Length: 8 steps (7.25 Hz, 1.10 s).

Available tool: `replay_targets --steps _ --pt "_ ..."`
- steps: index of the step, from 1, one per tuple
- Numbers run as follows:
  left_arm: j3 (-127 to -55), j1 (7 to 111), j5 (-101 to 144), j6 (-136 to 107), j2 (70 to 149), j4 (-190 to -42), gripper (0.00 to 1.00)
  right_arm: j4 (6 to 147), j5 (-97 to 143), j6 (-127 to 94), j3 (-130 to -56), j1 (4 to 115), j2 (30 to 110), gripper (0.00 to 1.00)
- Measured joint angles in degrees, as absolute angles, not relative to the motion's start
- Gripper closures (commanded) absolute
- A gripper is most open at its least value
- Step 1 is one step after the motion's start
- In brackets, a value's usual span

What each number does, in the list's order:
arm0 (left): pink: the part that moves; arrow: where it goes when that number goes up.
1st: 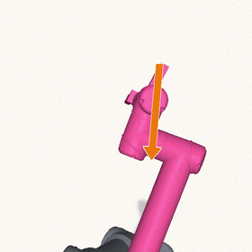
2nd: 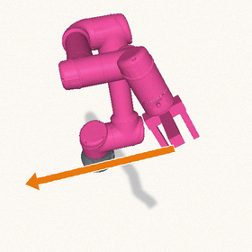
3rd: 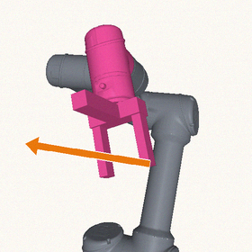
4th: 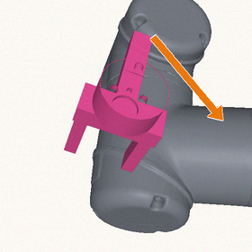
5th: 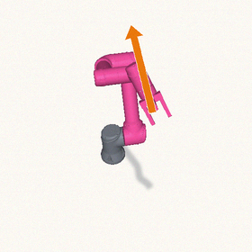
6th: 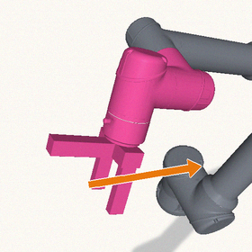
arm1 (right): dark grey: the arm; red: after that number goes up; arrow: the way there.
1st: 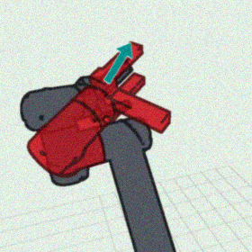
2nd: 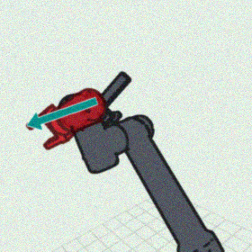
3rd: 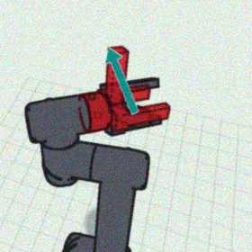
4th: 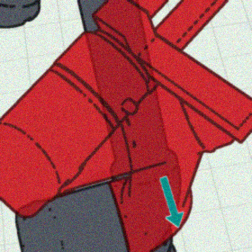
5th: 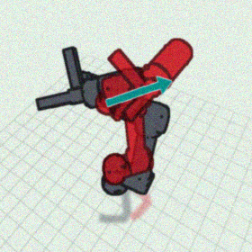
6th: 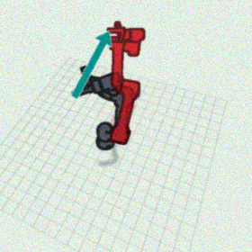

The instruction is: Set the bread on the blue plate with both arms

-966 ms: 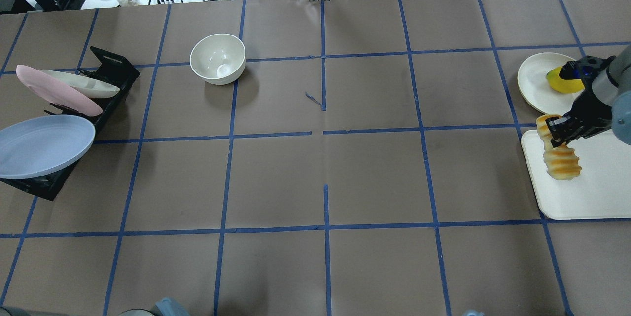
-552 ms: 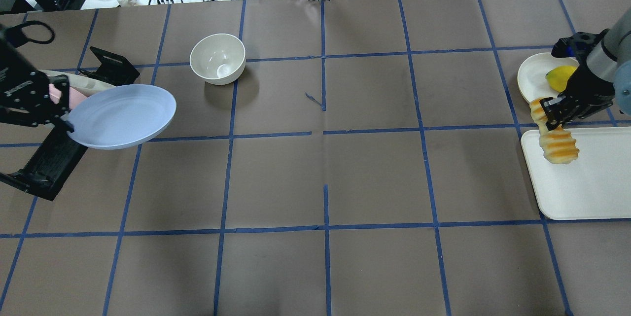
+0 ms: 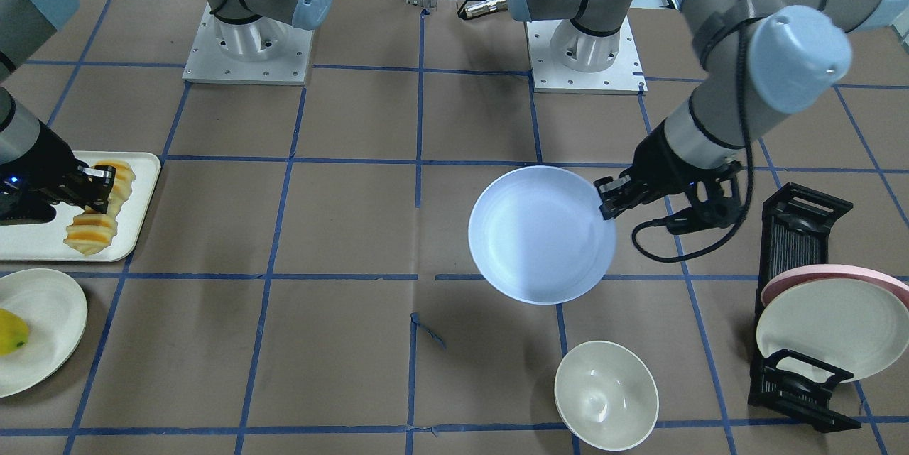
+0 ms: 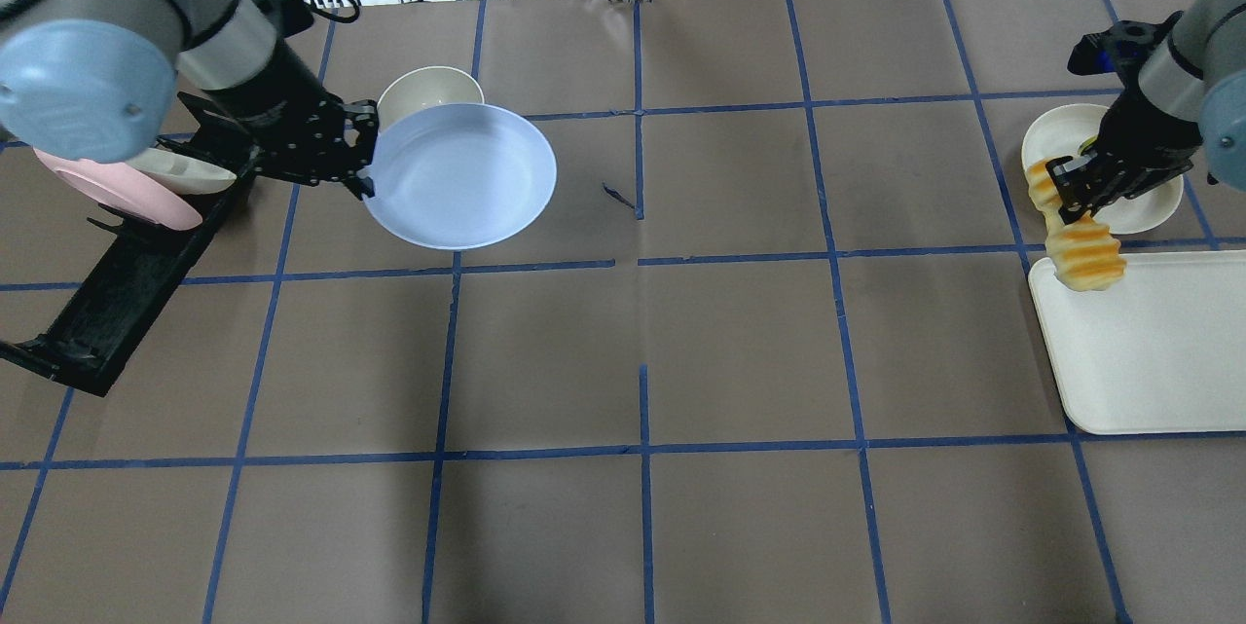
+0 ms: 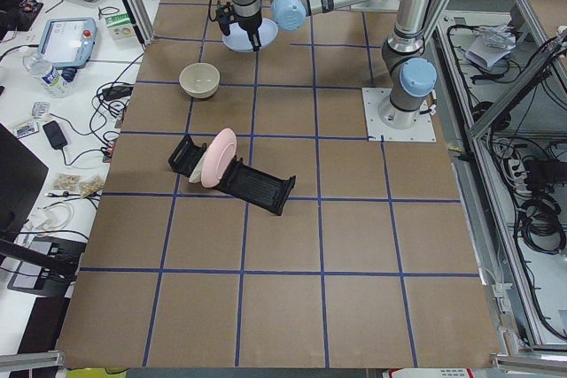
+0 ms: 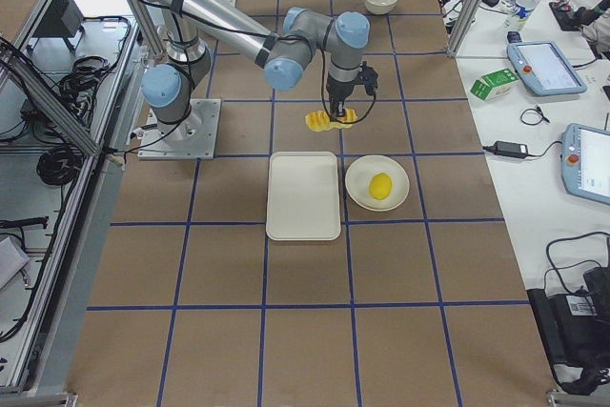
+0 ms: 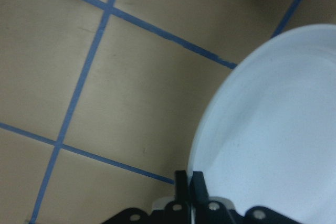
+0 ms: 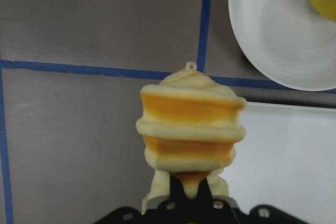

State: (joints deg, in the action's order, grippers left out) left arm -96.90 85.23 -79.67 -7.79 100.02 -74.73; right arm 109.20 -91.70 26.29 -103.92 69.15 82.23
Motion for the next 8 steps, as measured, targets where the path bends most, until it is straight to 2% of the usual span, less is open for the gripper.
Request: replay_targets --steps 2,4,5,6,8 --pt "-103.2 90.2 -74.9 -7.3 105.0 -60.4 1.00 109.6 -88.9 20.0 -102.9 74.6 81.7 1.00" --pt "-106.2 93.7 -72.3 -7.1 110.7 -52.4 1.00 110.4 -87.3 15.0 -102.1 79.6 80.9 1.00" --pt "-106.8 95.2 -72.7 -7.1 112.8 -50.7 0.66 110.6 -85.9 12.9 -102.0 81.6 80.4 1.00" --pt "-106.9 96.4 -74.0 -7.2 114.2 -49.8 0.01 111.2 -84.2 9.4 -101.9 83.8 79.5 1.00" --pt "-106.1 97.4 -77.0 -6.7 114.0 -48.5 0.00 113.1 -83.4 1.2 -101.6 89.3 78.0 1.00"
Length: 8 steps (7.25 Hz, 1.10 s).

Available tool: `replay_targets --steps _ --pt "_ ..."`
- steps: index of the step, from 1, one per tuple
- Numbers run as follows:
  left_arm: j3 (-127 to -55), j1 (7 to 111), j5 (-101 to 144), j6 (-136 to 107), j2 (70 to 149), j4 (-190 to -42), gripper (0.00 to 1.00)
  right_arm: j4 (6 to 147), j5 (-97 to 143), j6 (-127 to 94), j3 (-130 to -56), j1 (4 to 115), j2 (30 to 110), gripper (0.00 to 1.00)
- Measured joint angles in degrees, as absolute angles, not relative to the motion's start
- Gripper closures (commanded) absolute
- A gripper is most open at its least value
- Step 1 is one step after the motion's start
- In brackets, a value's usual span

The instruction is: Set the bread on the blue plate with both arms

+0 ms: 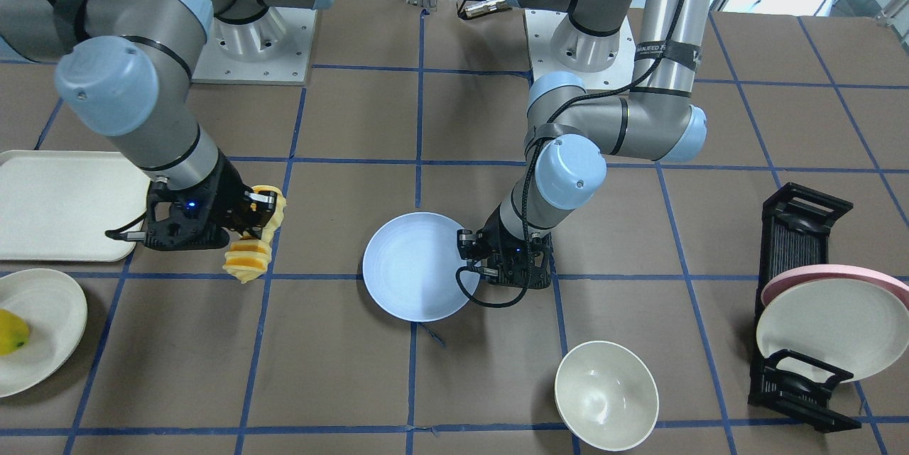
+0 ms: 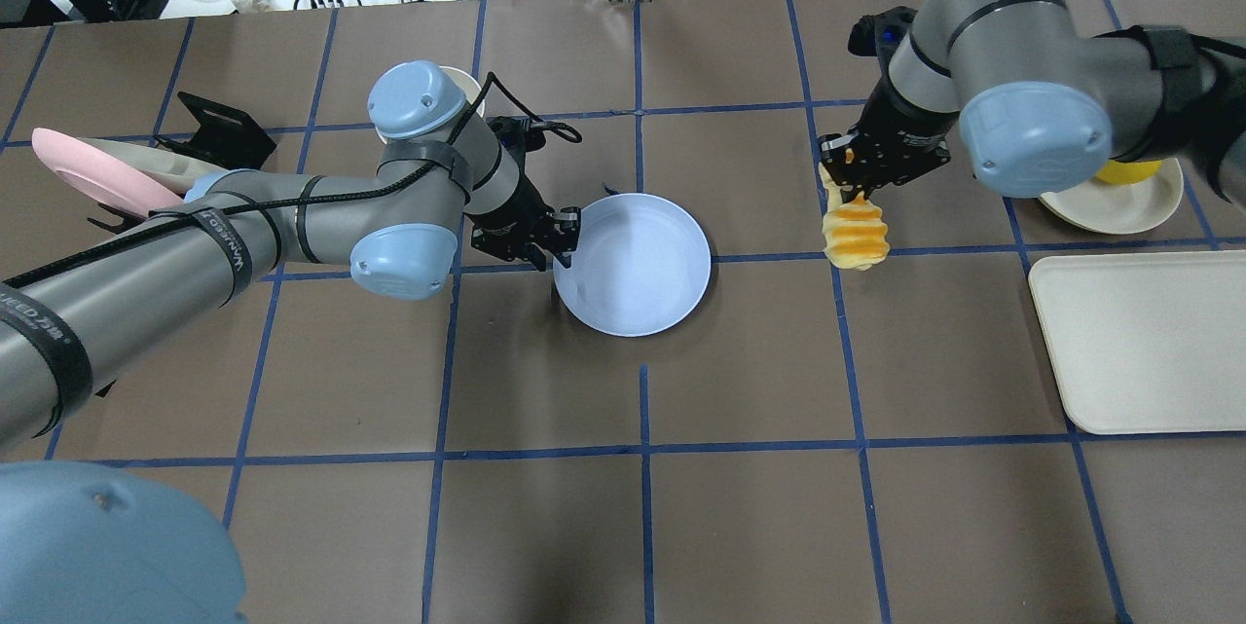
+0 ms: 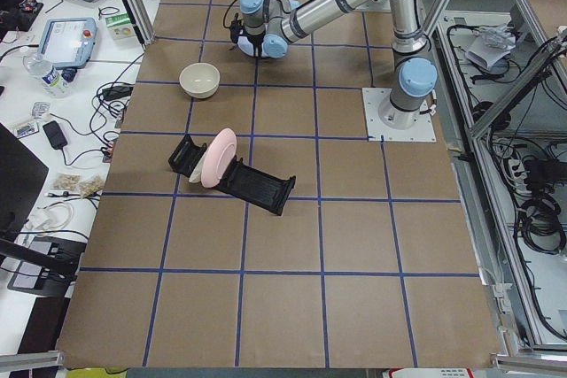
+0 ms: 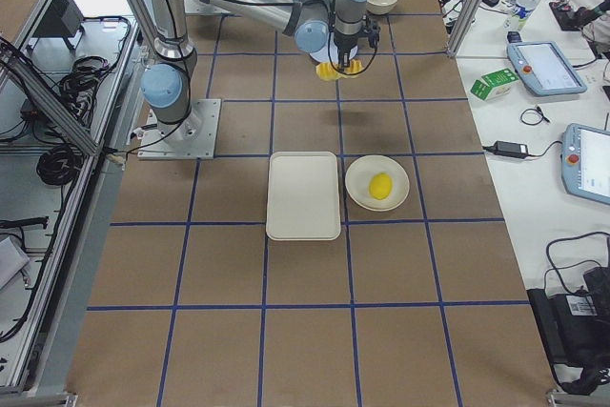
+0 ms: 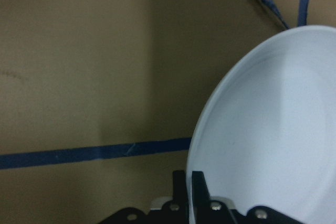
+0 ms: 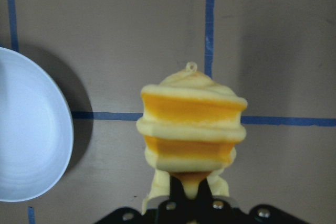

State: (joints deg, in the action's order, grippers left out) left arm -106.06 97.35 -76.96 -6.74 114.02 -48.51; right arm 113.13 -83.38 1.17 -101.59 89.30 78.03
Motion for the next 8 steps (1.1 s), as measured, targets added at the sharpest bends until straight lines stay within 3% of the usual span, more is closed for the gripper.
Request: replay_targets --steps 2,5,7,8 --pt "-99.7 97.5 -80.6 -6.0 112.0 -55.3 0.00 114.9 -82.0 -5.6 -101.2 93.7 76.3 1.00" --pt "-84.8 98.6 -84.2 -6.3 107.1 -78.5 0.00 118.7 -77.8 -20.0 -100.5 102.4 72.3 1.00" --pt "-79.1 98.2 -86.0 -6.8 101.5 -94.0 0.00 123.5 -76.2 -24.0 -100.2 106.3 68.3 0.96" --pt "-78.6 97.9 -87.3 -7.4 99.9 -96.9 0.00 125.2 -76.2 -24.3 -100.1 107.0 66.4 0.66"
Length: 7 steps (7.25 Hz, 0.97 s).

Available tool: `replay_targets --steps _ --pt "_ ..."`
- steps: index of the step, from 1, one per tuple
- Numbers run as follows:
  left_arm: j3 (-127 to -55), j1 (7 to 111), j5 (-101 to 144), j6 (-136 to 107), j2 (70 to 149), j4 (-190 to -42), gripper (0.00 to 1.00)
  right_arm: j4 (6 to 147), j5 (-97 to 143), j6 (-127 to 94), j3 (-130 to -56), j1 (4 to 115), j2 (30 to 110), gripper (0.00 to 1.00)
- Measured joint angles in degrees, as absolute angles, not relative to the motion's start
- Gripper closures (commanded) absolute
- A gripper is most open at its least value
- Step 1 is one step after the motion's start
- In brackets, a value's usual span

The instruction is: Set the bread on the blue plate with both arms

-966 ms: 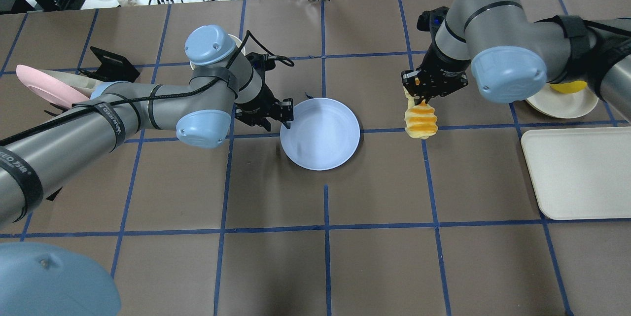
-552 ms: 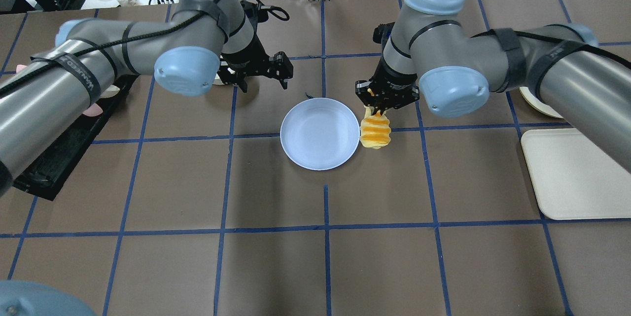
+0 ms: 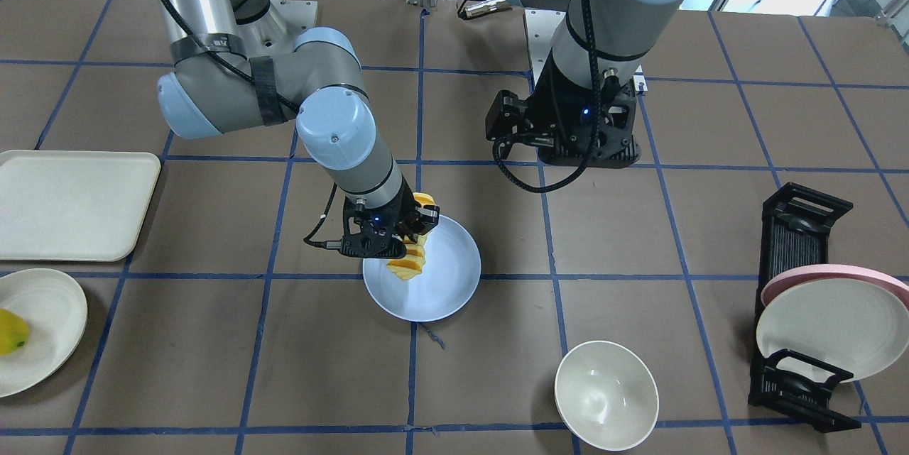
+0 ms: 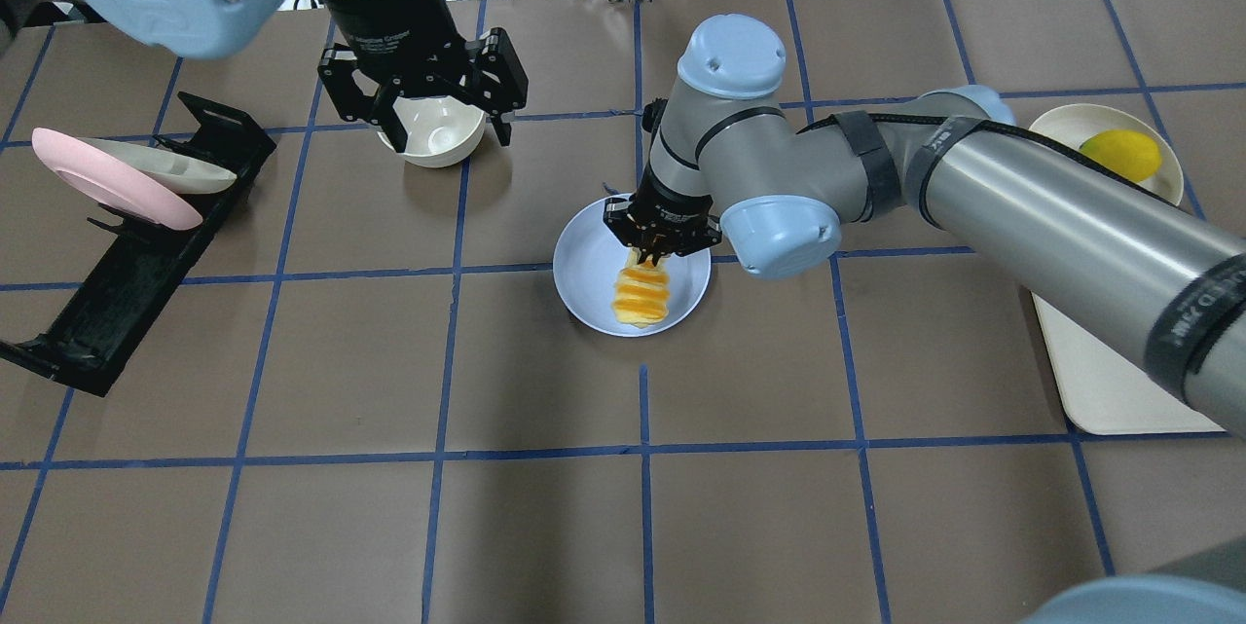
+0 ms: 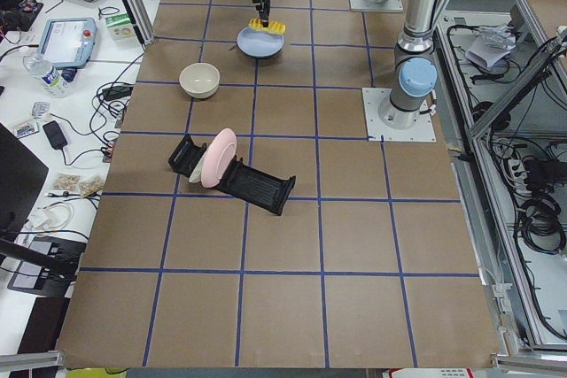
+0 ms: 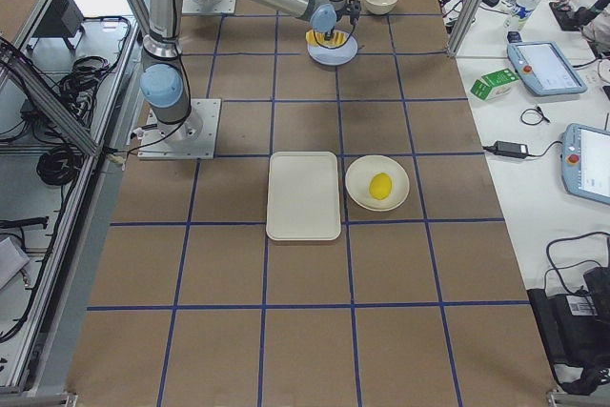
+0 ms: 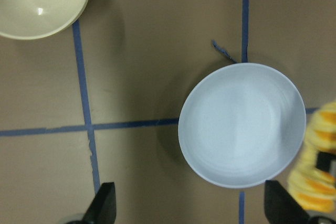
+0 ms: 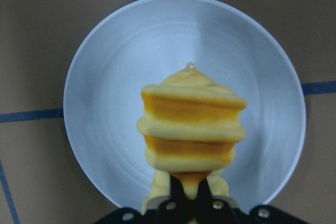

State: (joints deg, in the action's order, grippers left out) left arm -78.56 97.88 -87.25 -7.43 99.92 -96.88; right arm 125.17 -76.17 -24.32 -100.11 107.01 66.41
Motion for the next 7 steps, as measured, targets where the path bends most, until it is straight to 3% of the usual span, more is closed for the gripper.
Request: replay_targets --steps 1,2,7 --pt "-79.2 97.5 -88.3 -7.9 98.3 -98.0 0.00 126.2 -76.4 -24.5 -99.7 107.1 64.4 0.21" --pt "-80.4 96.8 -88.7 -7.9 96.8 -98.2 0.00 126.6 -76.4 -25.7 -99.0 106.9 62.5 0.00" --pt "-87.3 90.9 -90.4 -0.8 89.9 -94.6 0.00 119.1 -77.3 -27.7 -92.8 103.9 64.3 0.00"
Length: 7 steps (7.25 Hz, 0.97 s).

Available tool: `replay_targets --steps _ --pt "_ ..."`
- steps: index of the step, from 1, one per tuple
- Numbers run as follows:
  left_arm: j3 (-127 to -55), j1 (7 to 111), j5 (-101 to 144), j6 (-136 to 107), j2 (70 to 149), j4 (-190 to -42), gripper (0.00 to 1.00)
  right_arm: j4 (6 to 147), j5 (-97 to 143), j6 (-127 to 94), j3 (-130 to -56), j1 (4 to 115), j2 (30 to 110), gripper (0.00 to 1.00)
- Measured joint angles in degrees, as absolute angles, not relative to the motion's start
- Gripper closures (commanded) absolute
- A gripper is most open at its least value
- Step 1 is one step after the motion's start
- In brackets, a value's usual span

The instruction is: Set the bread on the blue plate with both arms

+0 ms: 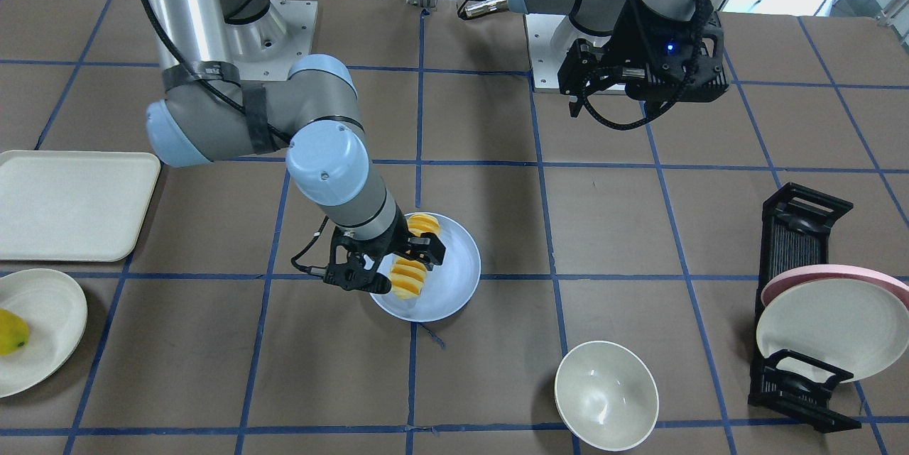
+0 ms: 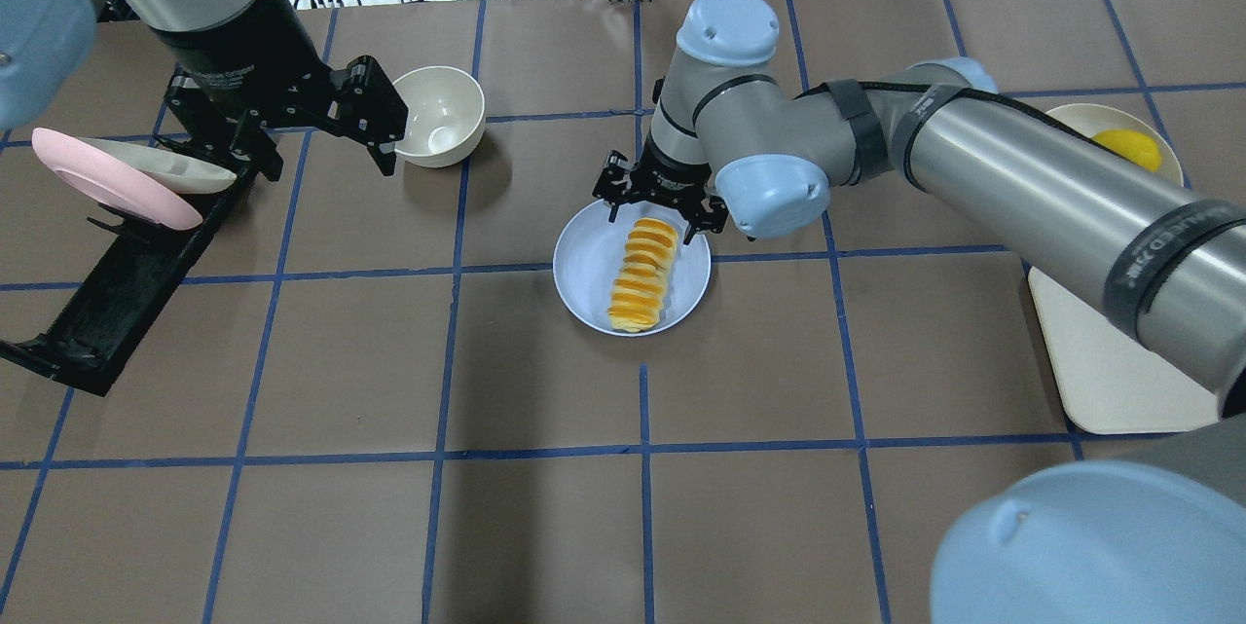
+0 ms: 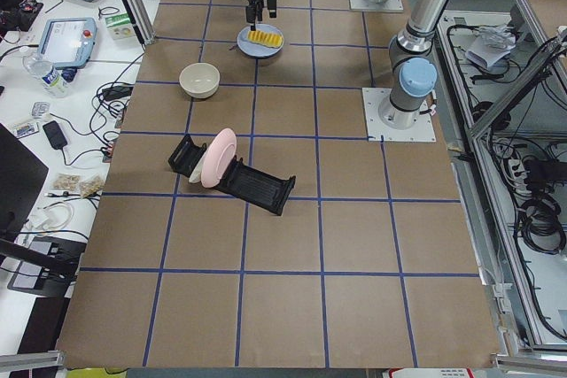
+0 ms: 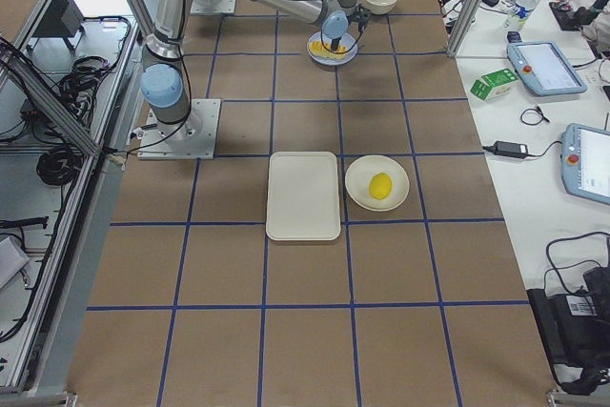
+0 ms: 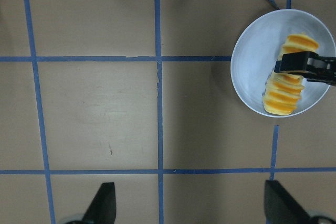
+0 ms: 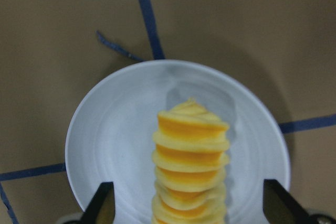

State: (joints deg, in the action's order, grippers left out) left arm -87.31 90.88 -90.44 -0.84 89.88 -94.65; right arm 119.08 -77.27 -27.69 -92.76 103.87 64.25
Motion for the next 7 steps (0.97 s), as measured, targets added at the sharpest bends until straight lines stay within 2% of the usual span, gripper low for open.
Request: replay_targets --steps 3,5,7 --pt "-88.8 90.6 -90.5 -0.1 89.8 -87.9 0.00 101.8 -86.4 -4.8 -89.4 93.4 73.4 0.00" --pt "-88.7 91.0 -90.5 1.0 90.2 -88.0 0.00 95.2 -88.7 -0.8 -89.8 91.3 79.6 0.00" --pt "-88.8 91.0 -90.5 0.7 90.0 -88.0 0.00 94.7 -89.7 -1.6 -89.9 90.7 82.7 0.00"
